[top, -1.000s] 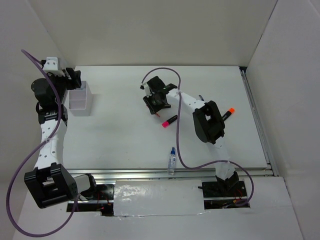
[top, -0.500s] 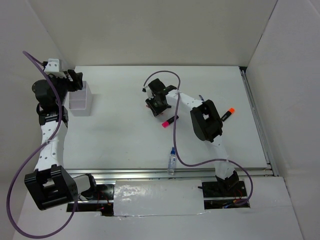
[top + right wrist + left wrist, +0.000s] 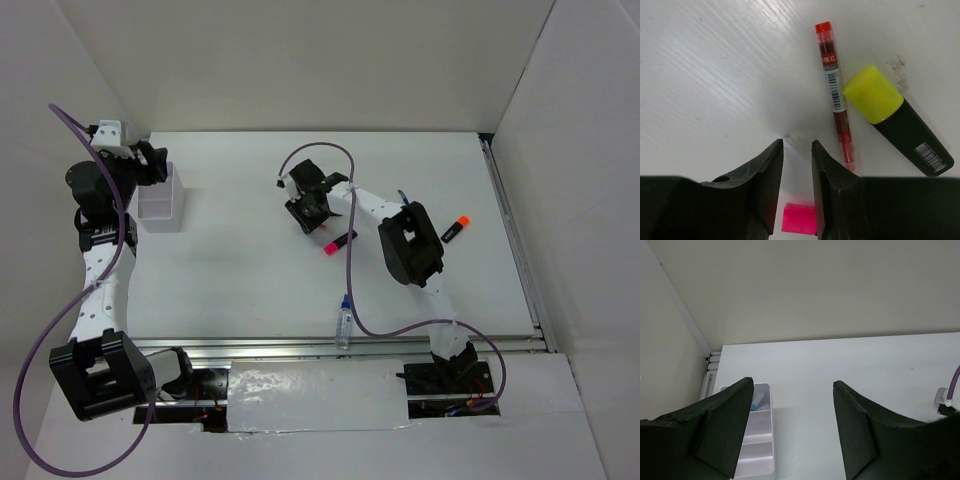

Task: Sort the stationery into containers
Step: Grab a piece of stationery with the right arm

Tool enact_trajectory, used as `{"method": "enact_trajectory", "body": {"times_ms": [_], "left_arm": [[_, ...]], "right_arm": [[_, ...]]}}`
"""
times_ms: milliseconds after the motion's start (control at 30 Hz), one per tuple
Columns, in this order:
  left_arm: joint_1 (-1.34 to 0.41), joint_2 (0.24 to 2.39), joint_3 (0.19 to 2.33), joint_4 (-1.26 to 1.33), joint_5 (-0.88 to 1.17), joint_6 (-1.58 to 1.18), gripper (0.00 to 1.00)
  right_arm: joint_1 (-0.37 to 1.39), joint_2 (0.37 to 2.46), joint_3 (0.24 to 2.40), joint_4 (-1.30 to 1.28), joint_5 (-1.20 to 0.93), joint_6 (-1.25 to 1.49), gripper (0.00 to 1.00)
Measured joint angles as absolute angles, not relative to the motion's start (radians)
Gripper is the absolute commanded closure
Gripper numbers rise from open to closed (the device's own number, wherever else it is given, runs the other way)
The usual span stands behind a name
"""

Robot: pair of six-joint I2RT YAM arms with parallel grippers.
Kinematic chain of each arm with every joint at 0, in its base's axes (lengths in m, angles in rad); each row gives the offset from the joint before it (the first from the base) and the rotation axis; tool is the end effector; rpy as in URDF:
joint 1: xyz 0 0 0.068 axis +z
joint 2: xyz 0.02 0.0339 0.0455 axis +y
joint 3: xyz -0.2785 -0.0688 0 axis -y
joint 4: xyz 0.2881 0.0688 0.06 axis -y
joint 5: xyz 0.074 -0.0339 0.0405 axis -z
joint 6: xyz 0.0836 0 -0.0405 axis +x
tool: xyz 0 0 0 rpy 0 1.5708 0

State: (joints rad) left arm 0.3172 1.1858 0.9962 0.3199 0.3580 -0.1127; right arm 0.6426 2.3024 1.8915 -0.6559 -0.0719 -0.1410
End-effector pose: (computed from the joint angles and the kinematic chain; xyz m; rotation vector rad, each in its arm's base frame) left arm 0.3518 0.0847 0.3960 -0.0168 1.4493 -0.0904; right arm 0.4528 0.3465 0.1228 -1.0380 2.4479 0.2625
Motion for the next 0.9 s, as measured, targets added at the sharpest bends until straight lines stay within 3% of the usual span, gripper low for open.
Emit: {"method": "enact_trajectory", "body": {"times_ms": [600,900], "left_arm": [[0.317,1.18,0.976,0.324,0.362,-0.111,0.23],[0.317,1.18,0.976,0.325,0.364,-0.11,0.23]], "right_arm": [[0.611,2.286,1.885,-0.659,-0.028,-0.171,0.49],[0.579,2.286,1.891,-0.667,-0.022,-0.184,0.54]]}}
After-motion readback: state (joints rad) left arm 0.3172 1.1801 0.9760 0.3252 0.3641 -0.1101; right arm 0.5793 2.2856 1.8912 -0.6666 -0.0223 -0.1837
